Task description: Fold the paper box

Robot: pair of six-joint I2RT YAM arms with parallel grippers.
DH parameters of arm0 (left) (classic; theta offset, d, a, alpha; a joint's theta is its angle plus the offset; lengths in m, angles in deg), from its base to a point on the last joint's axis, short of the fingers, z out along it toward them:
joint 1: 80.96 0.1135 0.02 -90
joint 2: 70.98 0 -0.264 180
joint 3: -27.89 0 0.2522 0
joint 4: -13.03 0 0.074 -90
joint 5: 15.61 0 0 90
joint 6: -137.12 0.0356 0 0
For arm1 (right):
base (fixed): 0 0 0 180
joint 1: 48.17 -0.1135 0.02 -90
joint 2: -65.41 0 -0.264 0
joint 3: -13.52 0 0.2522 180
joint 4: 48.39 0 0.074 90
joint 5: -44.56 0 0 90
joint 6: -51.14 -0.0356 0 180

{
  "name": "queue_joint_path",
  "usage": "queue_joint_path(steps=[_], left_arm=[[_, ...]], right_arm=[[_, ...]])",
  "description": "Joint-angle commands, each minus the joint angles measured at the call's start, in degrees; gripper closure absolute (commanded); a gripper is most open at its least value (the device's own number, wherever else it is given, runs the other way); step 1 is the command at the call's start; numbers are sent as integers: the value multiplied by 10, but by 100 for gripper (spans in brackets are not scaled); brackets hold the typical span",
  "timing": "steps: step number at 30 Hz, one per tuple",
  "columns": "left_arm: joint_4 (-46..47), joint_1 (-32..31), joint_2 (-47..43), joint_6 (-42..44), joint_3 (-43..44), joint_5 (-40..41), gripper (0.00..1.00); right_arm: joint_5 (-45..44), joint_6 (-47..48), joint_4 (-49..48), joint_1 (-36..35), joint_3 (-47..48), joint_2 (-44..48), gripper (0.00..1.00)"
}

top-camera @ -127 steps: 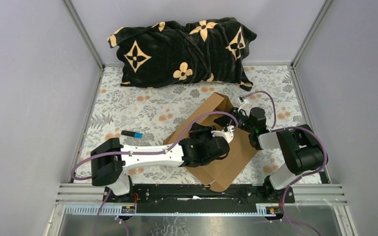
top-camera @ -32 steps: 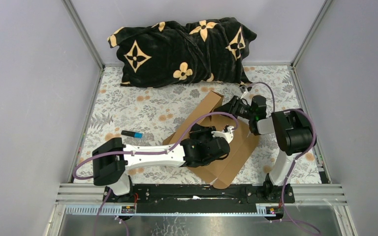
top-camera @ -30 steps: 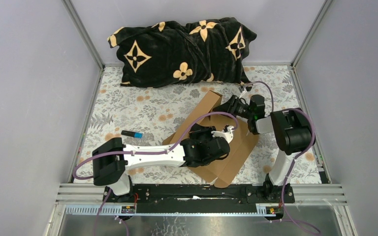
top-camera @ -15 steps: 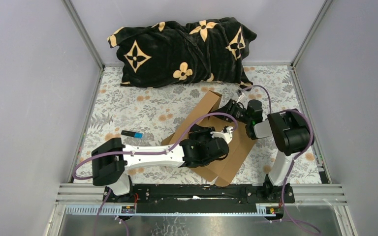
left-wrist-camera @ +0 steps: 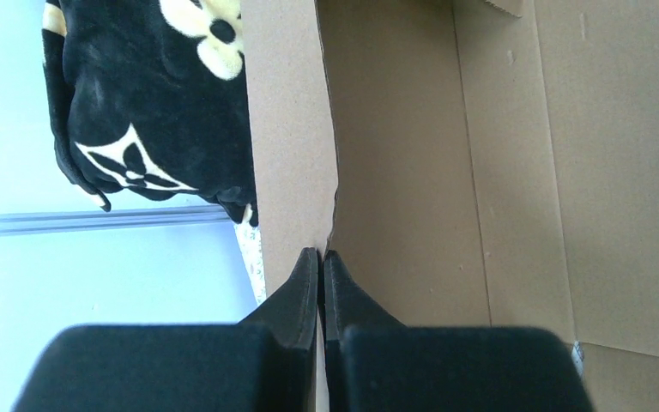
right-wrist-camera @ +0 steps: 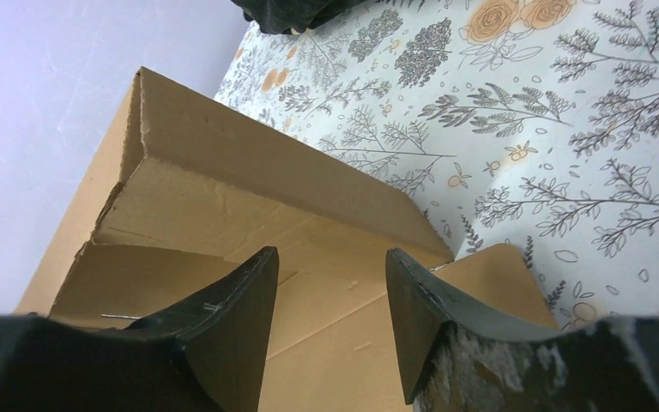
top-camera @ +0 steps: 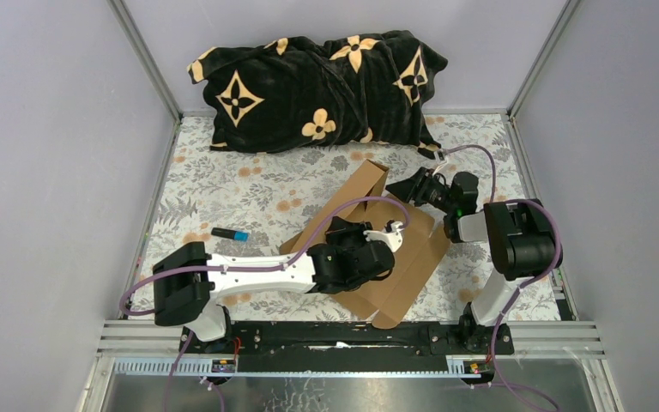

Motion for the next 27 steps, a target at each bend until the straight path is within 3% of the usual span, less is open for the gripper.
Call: queue_joint_path(steps=[1,13,15,17,21,27], left_arm=[[-6,0,0,-25,-29,-84,96],[1,10,-16,-19,-43,-97,96],[2,12,-17,-18,-44,-100,96],[4,13,-18,-18,-44,-103,96],[5,15,-18,-18,-46,-107,96],[5,18,-16,-16,-46,-110,95]], right_arm=[[24,78,7,5,32,0,41],[72,131,-50,6,94,-75,34],[101,124,-62,6,111,-96,27],[112,113,-80,6,122,-111,24],[134,74,-130,4,140,-140,27],[166,-57,-318,3,155,-200,28]])
